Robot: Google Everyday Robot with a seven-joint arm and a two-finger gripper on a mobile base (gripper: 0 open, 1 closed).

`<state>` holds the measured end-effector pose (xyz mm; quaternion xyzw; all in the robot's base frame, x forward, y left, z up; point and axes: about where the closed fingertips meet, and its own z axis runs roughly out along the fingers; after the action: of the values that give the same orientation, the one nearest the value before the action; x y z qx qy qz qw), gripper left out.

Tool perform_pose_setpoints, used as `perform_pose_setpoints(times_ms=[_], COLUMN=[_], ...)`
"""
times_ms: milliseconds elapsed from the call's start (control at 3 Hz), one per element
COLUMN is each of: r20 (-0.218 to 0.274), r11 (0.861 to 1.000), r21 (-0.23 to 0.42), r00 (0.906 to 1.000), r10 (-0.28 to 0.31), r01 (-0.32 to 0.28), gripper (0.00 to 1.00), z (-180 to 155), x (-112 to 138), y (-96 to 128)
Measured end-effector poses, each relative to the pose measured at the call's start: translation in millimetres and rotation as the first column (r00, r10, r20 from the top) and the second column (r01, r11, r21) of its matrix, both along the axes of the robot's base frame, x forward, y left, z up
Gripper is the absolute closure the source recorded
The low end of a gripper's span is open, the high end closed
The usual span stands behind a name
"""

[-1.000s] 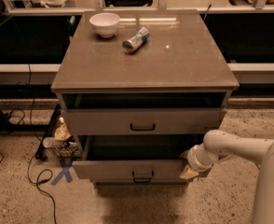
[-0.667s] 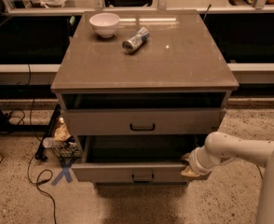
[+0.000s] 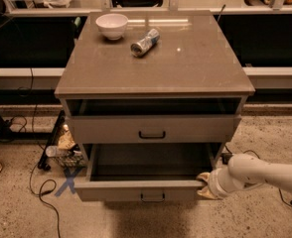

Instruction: Open middle drawer

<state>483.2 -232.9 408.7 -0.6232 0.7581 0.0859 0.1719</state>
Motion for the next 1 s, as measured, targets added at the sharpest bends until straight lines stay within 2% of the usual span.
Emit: perform_pose_setpoints(times_ms=[333, 667, 1000], r20=[0.000, 0.009, 0.009], r11=[1.000, 0.999, 0.999], r21=[0.000, 0.016, 0.016], r00=[1.0000, 0.9995, 0.9995], r10=[0.000, -0.030, -0.030], r01=[0.000, 0.030, 0.030], gripper=[1.00, 1.00, 1.00], z=[0, -4, -2], x=[0, -18, -18], y=[2, -3, -2])
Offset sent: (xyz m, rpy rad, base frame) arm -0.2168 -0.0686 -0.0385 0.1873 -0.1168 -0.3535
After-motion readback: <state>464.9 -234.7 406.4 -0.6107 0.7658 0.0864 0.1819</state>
